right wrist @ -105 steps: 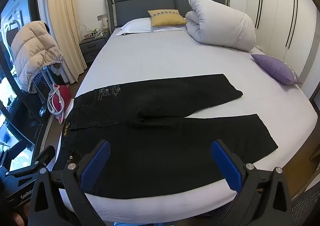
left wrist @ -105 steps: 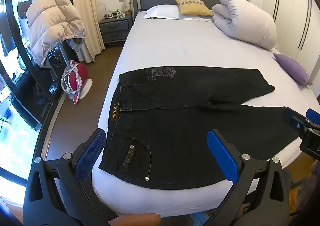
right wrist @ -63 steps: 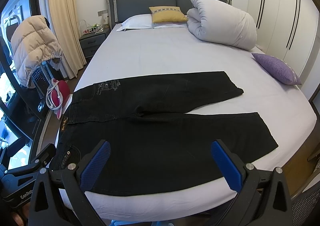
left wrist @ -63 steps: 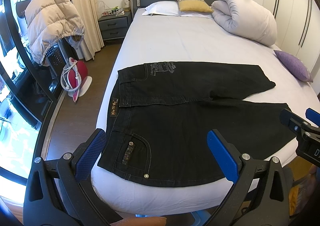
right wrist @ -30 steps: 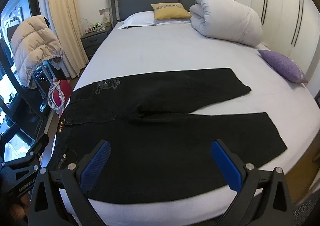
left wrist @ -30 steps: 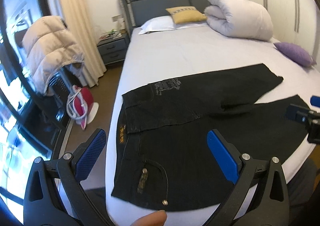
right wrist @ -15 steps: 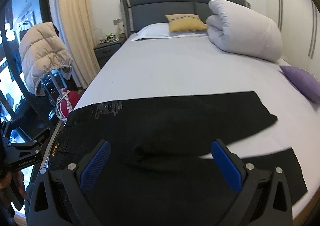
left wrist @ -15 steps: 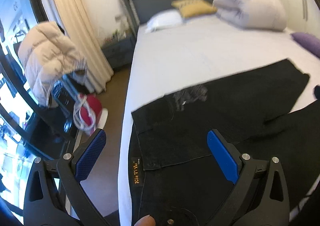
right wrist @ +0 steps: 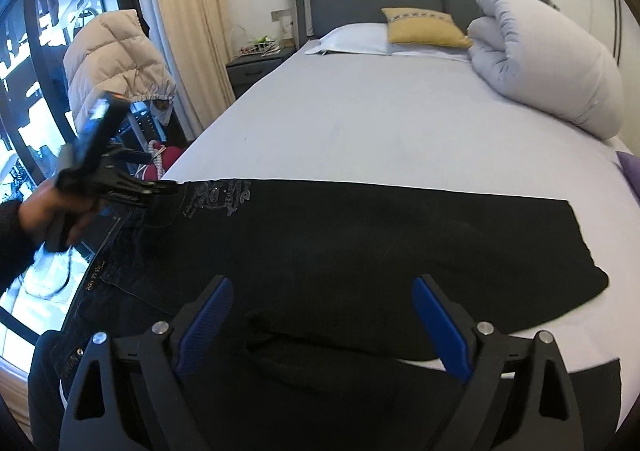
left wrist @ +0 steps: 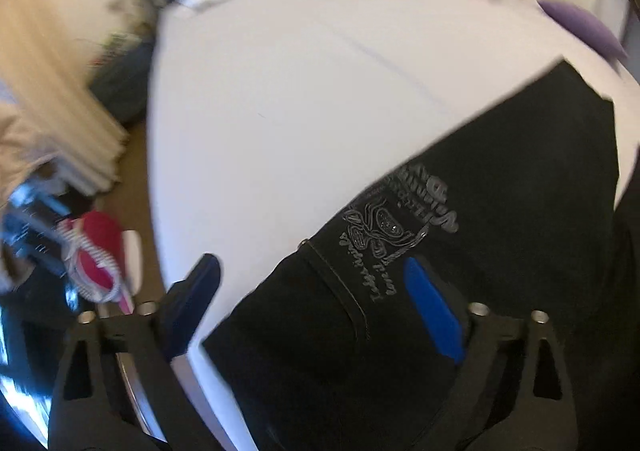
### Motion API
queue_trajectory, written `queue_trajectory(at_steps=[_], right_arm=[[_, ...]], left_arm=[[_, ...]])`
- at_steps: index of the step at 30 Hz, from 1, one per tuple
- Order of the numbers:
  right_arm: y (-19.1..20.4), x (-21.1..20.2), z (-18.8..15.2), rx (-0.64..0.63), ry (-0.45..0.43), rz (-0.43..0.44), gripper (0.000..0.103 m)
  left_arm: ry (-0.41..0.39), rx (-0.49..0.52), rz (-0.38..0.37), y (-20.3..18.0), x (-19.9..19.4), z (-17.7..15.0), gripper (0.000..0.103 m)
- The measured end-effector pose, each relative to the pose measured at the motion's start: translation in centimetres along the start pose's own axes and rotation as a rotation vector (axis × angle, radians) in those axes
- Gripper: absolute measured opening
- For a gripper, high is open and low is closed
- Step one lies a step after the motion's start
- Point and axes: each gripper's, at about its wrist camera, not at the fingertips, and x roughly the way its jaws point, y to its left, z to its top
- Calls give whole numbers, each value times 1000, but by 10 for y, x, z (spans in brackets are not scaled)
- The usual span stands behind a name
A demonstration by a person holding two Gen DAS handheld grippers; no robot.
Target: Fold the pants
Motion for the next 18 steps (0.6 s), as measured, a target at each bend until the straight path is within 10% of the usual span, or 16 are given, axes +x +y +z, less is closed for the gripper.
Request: queue_trajectory(at_steps=[13,18], right_arm=[[-7,53,8,-89,95,104,78],[6,72,32,-184,118,140,73]], left_arm=[[199,15,-293,49,104,33,65],[211,11,-302,51,108,36,13]])
